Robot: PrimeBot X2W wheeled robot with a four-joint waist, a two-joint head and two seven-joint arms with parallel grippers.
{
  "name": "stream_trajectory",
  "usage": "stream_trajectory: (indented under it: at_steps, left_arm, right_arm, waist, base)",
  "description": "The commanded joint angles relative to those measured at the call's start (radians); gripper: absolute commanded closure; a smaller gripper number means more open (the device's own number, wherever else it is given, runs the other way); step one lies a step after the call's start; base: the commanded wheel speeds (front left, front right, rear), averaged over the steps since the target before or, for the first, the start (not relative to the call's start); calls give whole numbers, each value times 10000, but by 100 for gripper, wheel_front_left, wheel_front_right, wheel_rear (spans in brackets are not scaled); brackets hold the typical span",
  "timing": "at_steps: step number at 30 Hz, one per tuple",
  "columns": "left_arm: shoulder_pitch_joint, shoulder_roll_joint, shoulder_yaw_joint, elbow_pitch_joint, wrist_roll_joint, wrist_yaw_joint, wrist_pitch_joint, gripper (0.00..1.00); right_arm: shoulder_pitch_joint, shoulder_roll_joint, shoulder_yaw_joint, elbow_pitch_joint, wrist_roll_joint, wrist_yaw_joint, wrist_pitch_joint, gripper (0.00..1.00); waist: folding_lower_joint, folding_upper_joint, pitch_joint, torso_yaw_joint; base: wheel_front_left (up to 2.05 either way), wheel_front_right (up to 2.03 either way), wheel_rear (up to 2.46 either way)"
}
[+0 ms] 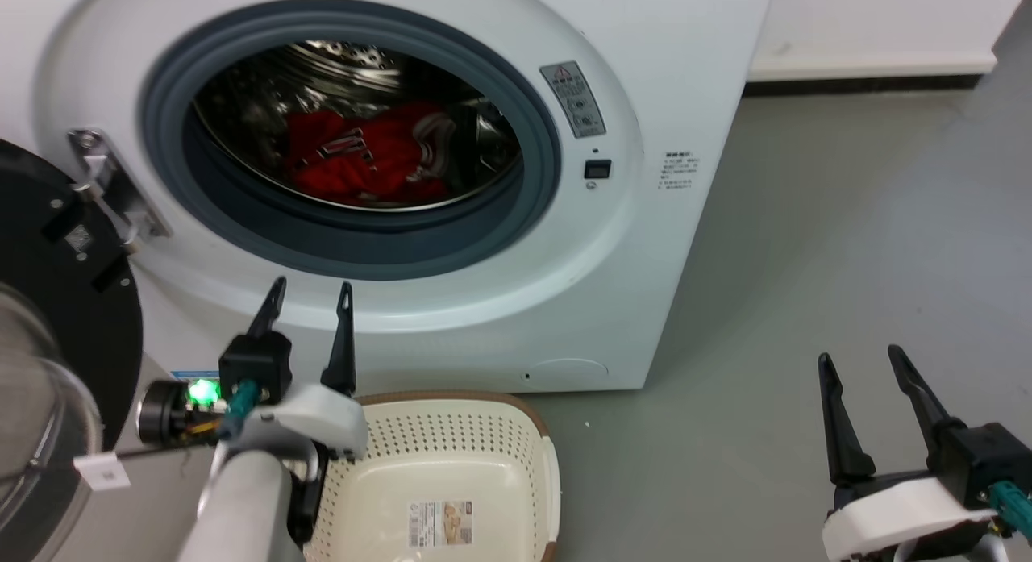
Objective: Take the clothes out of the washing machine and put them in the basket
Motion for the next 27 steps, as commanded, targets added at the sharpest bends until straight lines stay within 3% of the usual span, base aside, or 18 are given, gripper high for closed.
stream_trajectory:
  at_steps: [1,14,27]
  left_arm:
    - [-513,128,29,234,29,-38,46,0]
    - [-3947,1409,-16,2116,421,-297,993,0]
    - [-7205,3075,-522,3142,1166,-872,3205,0]
  right_arm:
    - [-266,23,47,-136,74,-3,-11,0]
    - [-1420,24,399,156,483,-5,-553,0]
    - [-2665,24,1105,1370,1361,-5,-1425,0]
  waist:
    - [0,0,512,-357]
    - [0,0,2740,-1582]
    - [0,0,4601,-2762]
  base:
    - [0,0,0]
    - [0,0,0]
    - [0,0,0]
